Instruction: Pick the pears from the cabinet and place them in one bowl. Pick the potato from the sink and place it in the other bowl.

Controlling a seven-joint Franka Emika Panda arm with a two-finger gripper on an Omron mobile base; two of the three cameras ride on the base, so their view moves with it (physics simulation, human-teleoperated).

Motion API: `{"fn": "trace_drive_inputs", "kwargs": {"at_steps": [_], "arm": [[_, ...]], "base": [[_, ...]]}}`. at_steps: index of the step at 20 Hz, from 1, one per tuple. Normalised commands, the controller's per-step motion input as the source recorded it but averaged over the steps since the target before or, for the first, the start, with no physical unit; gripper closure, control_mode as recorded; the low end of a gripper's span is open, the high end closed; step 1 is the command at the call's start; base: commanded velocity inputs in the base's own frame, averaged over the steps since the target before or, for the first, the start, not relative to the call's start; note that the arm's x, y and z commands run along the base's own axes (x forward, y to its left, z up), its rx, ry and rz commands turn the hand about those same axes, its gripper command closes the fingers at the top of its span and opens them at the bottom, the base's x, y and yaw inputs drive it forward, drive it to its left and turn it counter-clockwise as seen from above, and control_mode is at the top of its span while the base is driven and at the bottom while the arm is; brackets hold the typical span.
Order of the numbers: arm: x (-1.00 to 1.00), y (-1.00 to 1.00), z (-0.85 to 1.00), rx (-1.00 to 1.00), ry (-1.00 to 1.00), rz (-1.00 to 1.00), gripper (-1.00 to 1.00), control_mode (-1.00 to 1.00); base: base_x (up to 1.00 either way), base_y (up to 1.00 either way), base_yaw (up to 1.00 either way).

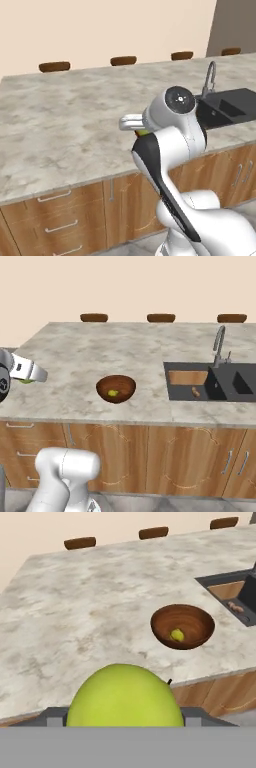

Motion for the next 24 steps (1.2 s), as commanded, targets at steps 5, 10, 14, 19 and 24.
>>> {"fn": "trace_drive_inputs", "kwargs": {"at_steps": [5,10,14,19,24], "arm": [[0.0,0.0,0.0,0.0,0.0,0.0,1.0,1.0],[0.0,0.0,0.0,0.0,0.0,0.0,1.0,1.0],[0.0,0.0,0.0,0.0,0.0,0.0,1.0,1.0],[0.0,0.0,0.0,0.0,0.0,0.0,1.0,1.0],[0.0,0.0,0.0,0.0,0.0,0.0,1.0,1.0]], "base": [[0.0,-0.2,-0.45],[0.38,-0.25,-0.16],[0.53,-0.3,-0.02],[0.38,-0.17,0.0],[0.31,0.07,0.01]]}}
